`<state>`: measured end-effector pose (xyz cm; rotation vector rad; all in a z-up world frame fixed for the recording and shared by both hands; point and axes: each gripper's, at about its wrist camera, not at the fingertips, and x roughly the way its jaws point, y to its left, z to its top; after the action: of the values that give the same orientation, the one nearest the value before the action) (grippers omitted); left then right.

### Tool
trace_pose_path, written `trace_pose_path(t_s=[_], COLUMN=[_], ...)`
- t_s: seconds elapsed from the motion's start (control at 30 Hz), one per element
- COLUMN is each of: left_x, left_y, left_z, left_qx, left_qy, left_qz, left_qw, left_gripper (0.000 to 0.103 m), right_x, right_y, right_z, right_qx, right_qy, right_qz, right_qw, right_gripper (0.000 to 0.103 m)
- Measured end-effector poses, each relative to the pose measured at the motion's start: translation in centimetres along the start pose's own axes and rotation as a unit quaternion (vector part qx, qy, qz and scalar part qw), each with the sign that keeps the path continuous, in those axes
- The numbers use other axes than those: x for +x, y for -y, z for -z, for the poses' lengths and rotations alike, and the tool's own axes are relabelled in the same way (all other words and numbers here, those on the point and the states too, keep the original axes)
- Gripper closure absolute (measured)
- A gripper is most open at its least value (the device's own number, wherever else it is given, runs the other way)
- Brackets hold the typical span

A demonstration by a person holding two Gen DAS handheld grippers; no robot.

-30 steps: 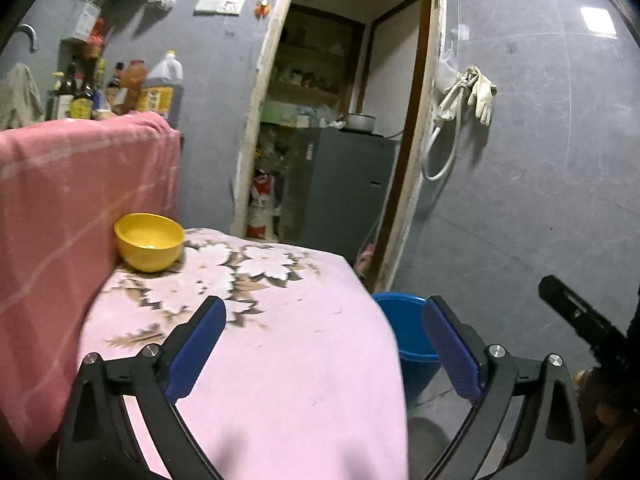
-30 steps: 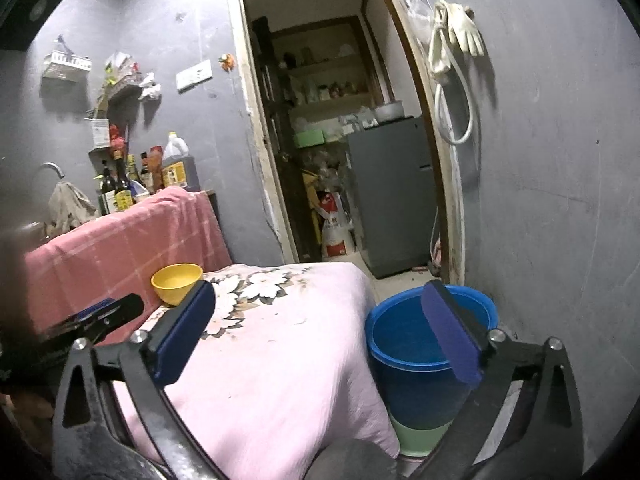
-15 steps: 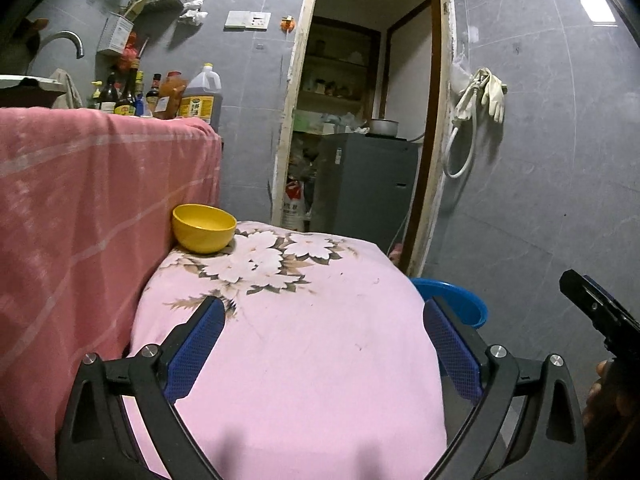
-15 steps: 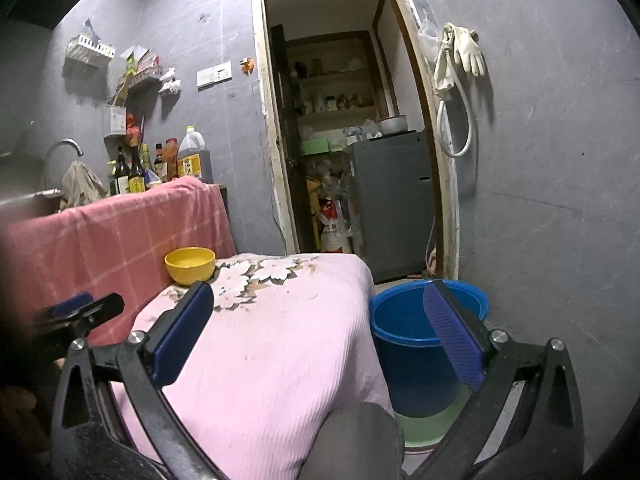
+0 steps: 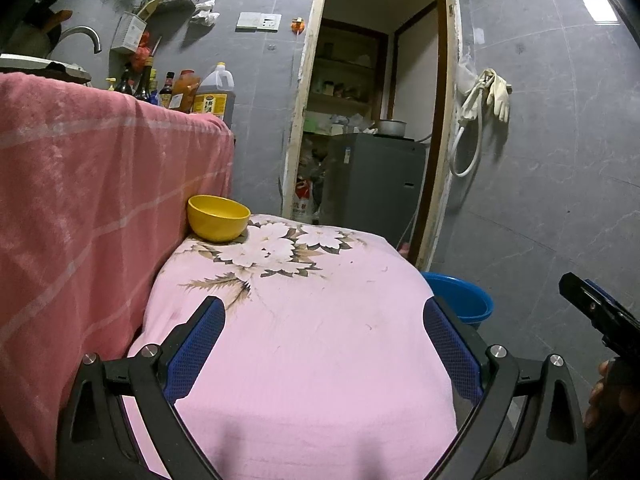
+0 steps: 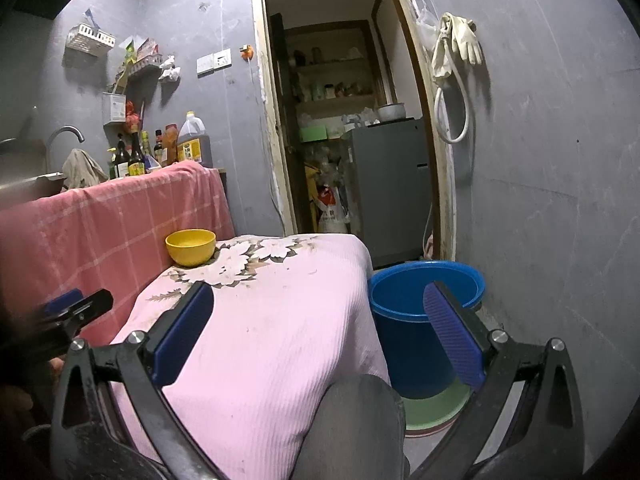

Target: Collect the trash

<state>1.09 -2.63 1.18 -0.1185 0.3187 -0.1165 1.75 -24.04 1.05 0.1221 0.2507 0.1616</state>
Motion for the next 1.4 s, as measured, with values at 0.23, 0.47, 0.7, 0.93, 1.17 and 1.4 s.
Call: trace_pose_path(t_s=[0.23,0.47,0.7,0.93,1.17,1.4], left_x=[-0.07,-0.07,-0.06,-0.03,-0.13,-0.04], left_y=[-0.17,-0.2,-0.24,-0.23,-0.38,-0.49], left_z=[0.06,0.07,0.09,0.12,0.14,0.19], left_qx=[-0.001,-0.001,-0.001,0.0,0.0,0.0], left_qy=[0.0,0.001,0.001,0.0,-0.001,-0.003], left_qz=[0.0,0.0,0.0,0.0,-0.001,-0.001], left_qw=[1.0,1.0,1.0,1.0,1.0,1.0], left_gripper=[0.006,0.006,0.006,0.006,0.006,0.006], right_x=[0.03,0.03,0.02,0.04,0.04,0.05], right_y=[0.13,0.14,0.11,0.06,0.1,-0.03], right_z=[0.05,0.05,0.05,0.06,0.17,0.27], right_qx=[0.002,0.002,0.002,0.003,0.004,0.005], right_qy=[-0.002,-0.002,-0.003,-0.003,-0.004,-0.005], right_qz=[0.001,0.0,0.0,0.001,0.002,0.002], right_qw=[1.0,1.0,1.0,1.0,1.0,1.0], right_gripper=[0.0,0.0,0.0,0.0,0.0,0.0])
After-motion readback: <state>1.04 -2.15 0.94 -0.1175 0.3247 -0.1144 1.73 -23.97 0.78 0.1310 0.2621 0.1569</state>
